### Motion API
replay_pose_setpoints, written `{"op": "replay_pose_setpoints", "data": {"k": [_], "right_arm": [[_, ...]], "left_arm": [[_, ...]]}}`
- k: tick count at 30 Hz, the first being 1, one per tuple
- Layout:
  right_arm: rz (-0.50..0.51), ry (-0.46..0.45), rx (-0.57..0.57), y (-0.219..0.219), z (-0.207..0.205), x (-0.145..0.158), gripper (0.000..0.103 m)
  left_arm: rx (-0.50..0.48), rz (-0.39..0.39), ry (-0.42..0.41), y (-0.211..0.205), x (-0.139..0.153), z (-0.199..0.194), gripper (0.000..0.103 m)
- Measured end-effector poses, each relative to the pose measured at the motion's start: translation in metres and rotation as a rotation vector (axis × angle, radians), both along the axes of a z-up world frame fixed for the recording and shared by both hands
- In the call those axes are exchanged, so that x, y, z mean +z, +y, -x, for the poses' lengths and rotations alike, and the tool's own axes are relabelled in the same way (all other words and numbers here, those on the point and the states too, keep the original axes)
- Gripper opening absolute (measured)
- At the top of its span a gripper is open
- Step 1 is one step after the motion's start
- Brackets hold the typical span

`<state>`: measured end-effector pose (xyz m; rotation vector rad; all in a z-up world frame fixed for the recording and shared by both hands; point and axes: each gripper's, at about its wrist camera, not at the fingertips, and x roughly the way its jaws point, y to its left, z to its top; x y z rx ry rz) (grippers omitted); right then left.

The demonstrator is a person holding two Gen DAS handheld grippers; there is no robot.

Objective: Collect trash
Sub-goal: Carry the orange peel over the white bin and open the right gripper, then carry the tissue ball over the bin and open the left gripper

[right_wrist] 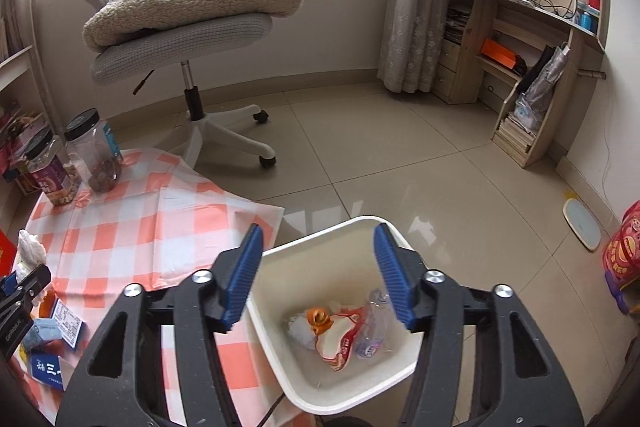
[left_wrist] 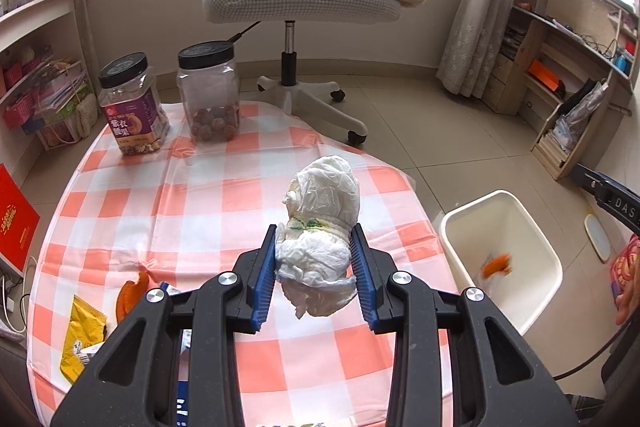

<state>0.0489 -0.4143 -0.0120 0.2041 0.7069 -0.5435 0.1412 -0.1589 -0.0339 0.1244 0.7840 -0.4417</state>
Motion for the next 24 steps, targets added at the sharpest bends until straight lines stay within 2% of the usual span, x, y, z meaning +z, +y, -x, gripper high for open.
{"op": "replay_pose_setpoints", "data": {"k": [2,4,9,24], "right_arm": [[0.008,0.002,-0.032,-0.008,0.006,0.0,0.068],[0.018,0.0,-0.064,-0.015,0.012,0.0,0.082],[0.055,-0.017,-0.121,-0.028,0.025,0.004,0.09],[-0.001,-0.053,-0.308,-0.083,0.071,0.008,0.095]], "left_arm": [[-0.032,0.005,-0.001,-0.016,0.0,0.004,0.035],[-0.061,0.005,-0.007,-0.033,0.0,0.01,0.035],[-0.126,0.004,-0.013,-0.071,-0.001,0.022,0.035],[-0.298,0.03,0.059,-0.17,-0.007,0.047,0.037]]}}
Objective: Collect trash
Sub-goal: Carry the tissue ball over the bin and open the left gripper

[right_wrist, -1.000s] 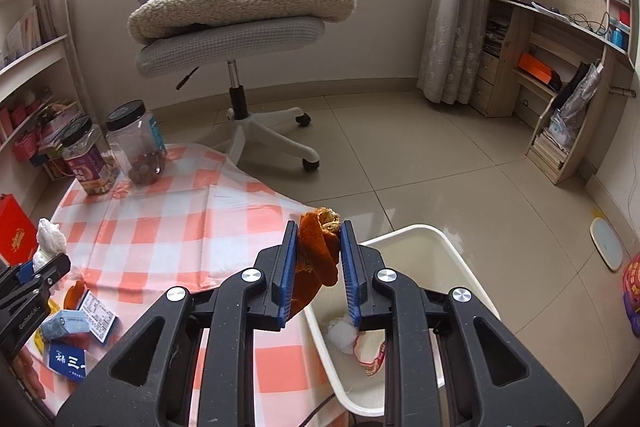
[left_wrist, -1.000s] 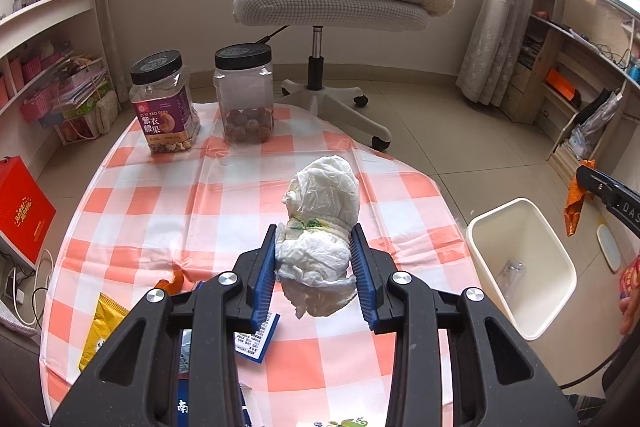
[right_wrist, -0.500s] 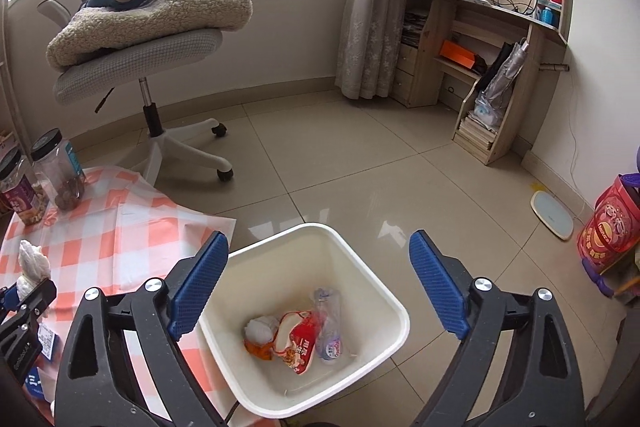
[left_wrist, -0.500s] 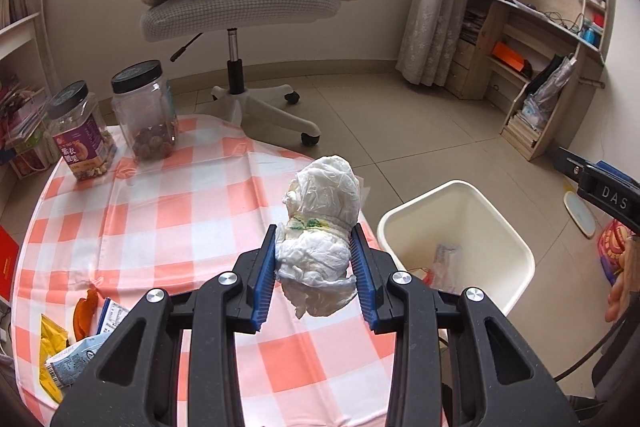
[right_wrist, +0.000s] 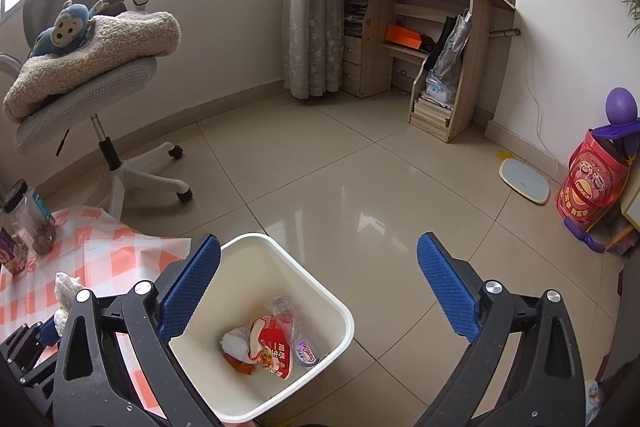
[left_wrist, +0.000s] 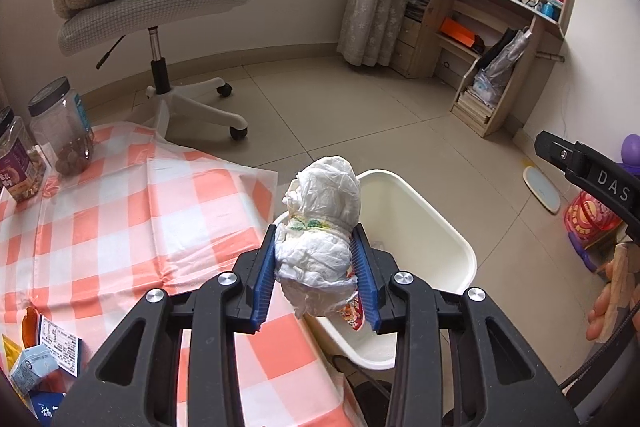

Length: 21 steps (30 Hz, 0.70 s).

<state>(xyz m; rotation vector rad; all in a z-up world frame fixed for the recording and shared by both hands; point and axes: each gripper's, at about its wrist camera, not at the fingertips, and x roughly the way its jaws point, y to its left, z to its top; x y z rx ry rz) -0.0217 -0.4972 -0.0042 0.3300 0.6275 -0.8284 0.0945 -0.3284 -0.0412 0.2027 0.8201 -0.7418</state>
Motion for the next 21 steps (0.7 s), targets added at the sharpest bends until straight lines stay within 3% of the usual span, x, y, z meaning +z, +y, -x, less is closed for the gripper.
{"op": "replay_pose_setpoints", "data": {"k": [4,12,21], "right_arm": [[-0.03,-0.016,-0.051,-0.016,0.013,-0.001,0.095],[-0.02,-0.044,-0.095,-0.022,0.027,0.003,0.095],[0.039,-0.03,-0.025,0.011,0.011,0.003,0.095]], "left_arm": [[-0.051,0.003,0.027,-0.025,-0.001,0.004,0.038],[-0.09,0.004,0.086,-0.042,-0.008,0.007,0.063],[-0.009,-0.041,-0.046,-0.004,-0.001,0.006,0.063]]}}
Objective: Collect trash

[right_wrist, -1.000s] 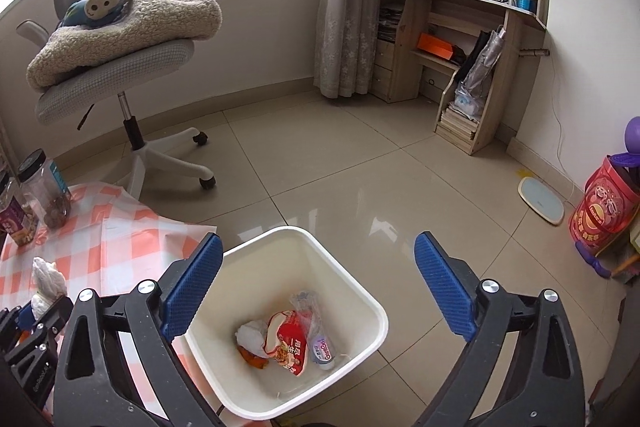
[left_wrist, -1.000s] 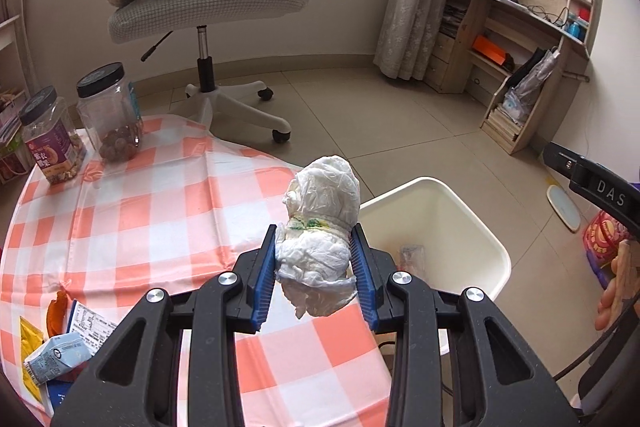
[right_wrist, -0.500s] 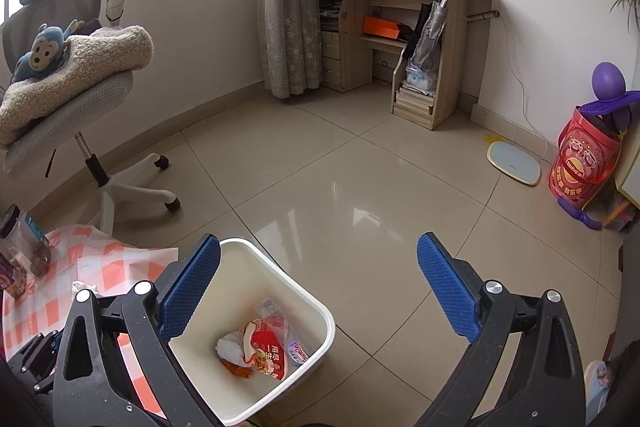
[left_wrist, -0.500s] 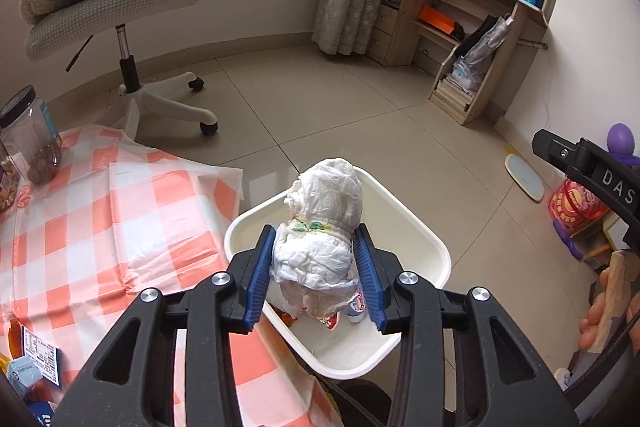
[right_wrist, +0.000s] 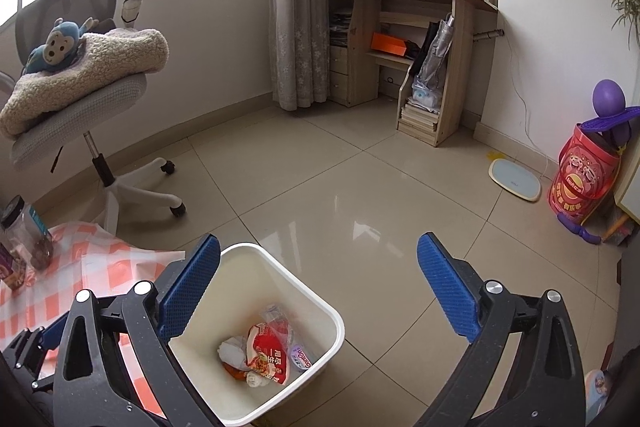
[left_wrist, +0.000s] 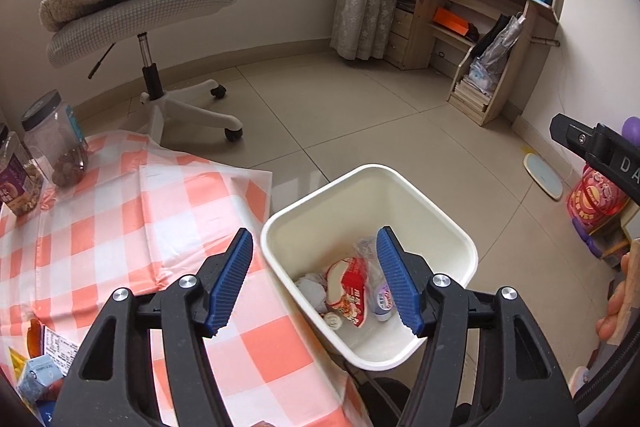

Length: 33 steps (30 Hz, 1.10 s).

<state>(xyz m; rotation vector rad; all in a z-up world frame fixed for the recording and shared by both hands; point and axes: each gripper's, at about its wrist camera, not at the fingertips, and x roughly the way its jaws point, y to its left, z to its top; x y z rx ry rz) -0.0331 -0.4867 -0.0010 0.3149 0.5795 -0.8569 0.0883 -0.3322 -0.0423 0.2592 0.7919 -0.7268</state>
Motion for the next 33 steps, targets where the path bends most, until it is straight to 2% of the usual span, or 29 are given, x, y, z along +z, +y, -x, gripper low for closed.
{"op": "replay_pose_setpoints", "data": {"k": [10,12,20,33], "right_arm": [[0.063,0.017,0.125,0.061,-0.033,-0.005,0.096],[0.073,0.013,0.145,0.073,-0.039,-0.005,0.096],[0.091,0.023,0.228,0.115,-0.066,-0.008,0.096],[0.077,0.045,0.36,0.176,-0.109,-0.013,0.096]], "left_arm": [[0.155,-0.006,-0.154,0.066,0.015,-0.011,0.066],[0.201,0.004,-0.173,0.081,0.018,-0.014,0.071],[0.332,0.003,-0.182,0.128,0.023,-0.03,0.076],[0.459,-0.033,-0.161,0.189,0.023,-0.052,0.077]]}}
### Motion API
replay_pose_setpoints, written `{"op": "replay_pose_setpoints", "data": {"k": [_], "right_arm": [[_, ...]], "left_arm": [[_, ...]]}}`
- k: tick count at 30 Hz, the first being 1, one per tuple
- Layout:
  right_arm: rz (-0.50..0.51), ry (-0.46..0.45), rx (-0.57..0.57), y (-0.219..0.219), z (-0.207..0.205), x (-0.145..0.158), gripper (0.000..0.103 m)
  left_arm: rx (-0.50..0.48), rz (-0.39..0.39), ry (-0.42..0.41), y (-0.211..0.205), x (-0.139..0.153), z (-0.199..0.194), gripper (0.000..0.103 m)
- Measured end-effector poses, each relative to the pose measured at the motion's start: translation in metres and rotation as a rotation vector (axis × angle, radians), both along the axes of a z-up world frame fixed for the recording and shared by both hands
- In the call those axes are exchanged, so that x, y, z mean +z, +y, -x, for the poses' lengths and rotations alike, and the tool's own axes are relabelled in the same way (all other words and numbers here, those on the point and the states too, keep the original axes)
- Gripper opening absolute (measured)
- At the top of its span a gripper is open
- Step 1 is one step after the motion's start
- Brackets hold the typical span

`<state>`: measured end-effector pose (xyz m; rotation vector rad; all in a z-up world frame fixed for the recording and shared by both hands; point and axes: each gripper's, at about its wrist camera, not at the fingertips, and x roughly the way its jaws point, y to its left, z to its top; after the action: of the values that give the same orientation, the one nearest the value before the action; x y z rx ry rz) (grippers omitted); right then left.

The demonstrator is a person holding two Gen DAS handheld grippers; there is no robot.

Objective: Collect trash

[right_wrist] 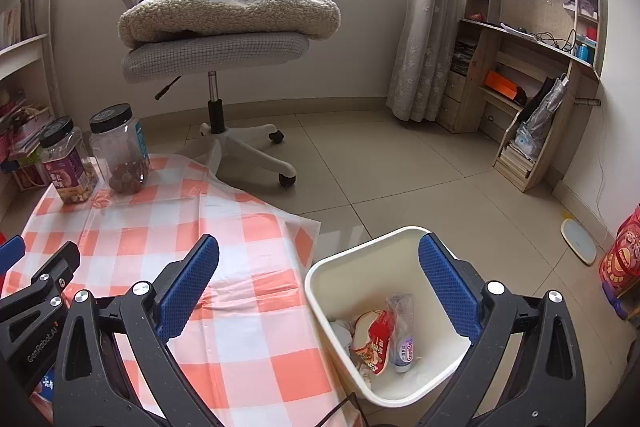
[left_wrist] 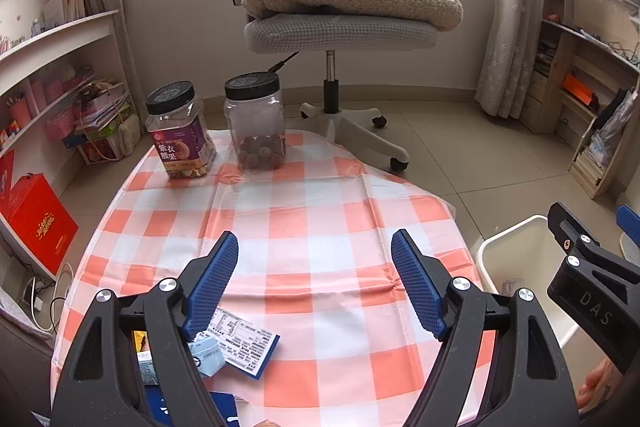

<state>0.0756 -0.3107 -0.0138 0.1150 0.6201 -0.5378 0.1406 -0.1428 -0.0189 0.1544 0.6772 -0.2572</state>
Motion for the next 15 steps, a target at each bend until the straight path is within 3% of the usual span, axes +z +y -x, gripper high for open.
{"op": "replay_pose_setpoints", "data": {"k": [6,15], "right_arm": [[-0.014,0.016,0.056,0.027,-0.017,-0.005,0.096],[-0.035,0.065,0.178,0.076,-0.045,-0.017,0.096]], "left_arm": [[0.062,-0.028,0.014,0.032,-0.002,-0.008,0.077],[0.165,-0.085,0.112,0.087,-0.019,-0.026,0.078]]}}
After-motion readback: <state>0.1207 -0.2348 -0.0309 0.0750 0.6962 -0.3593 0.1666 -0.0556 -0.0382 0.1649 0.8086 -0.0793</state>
